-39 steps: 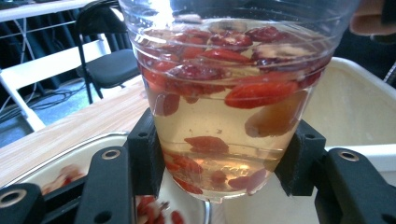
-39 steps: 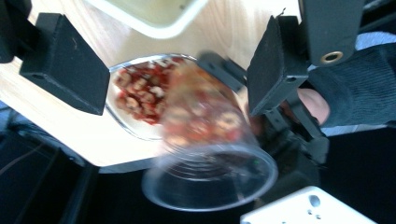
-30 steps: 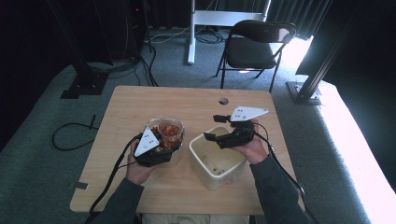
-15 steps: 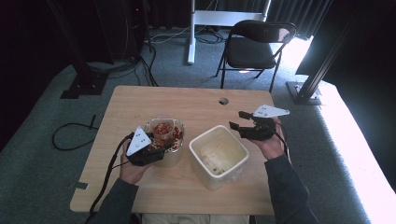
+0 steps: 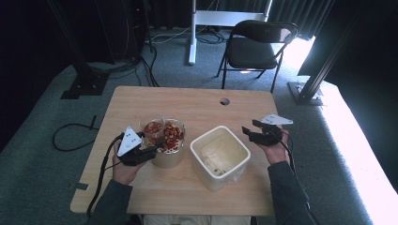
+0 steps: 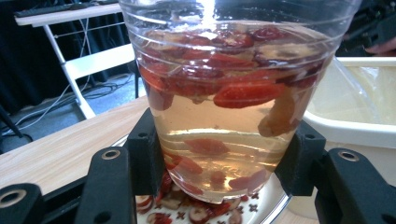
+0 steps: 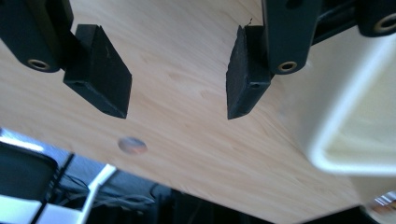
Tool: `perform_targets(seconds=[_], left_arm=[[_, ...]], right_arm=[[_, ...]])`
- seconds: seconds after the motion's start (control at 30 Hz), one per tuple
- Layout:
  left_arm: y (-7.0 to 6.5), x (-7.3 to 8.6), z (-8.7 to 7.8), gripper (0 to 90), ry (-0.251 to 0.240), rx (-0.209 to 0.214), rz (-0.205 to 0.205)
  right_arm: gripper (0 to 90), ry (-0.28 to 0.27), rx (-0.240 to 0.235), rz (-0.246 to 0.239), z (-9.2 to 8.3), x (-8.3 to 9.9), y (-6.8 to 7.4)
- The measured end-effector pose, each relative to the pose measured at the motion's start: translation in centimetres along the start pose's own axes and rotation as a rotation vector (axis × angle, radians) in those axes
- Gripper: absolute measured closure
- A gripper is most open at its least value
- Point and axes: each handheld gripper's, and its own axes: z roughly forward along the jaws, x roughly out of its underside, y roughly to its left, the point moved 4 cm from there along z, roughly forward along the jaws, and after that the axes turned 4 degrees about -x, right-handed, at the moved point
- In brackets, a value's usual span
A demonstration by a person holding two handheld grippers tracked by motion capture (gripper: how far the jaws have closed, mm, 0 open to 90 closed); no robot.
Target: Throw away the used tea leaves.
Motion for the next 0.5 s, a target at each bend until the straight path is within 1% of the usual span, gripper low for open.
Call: perform_targets(seconds=[0.03, 0.17, 0.2, 0.37, 0.5], left_arm=[[0.1, 0.0, 0.0, 44.1, -0.001, -0.001, -0.002], [0.7, 0.1, -0.3, 44.1, 0.002, -0.011, -0.002], [0.8, 0.1, -0.4, 44.2, 0.000, -0.014, -0.004], [1.5, 0.3, -0.7, 44.1, 0.000, -0.040, -0.007], [2.2, 0.3, -0.8, 44.1, 0.001, -0.061, -0.009]], right_arm=[[40.0, 0.009, 0.006, 0.011, 0.1, 0.6, -0.2], [39.6, 0.043, 0.029, 0.029, 0.4, 2.3, -0.8], [39.6, 0.049, 0.030, 0.039, 0.4, 2.7, -0.8], [39.2, 0.076, 0.044, 0.049, 0.5, 4.3, -0.8], [38.9, 0.088, 0.048, 0.077, 0.7, 5.6, -0.9]])
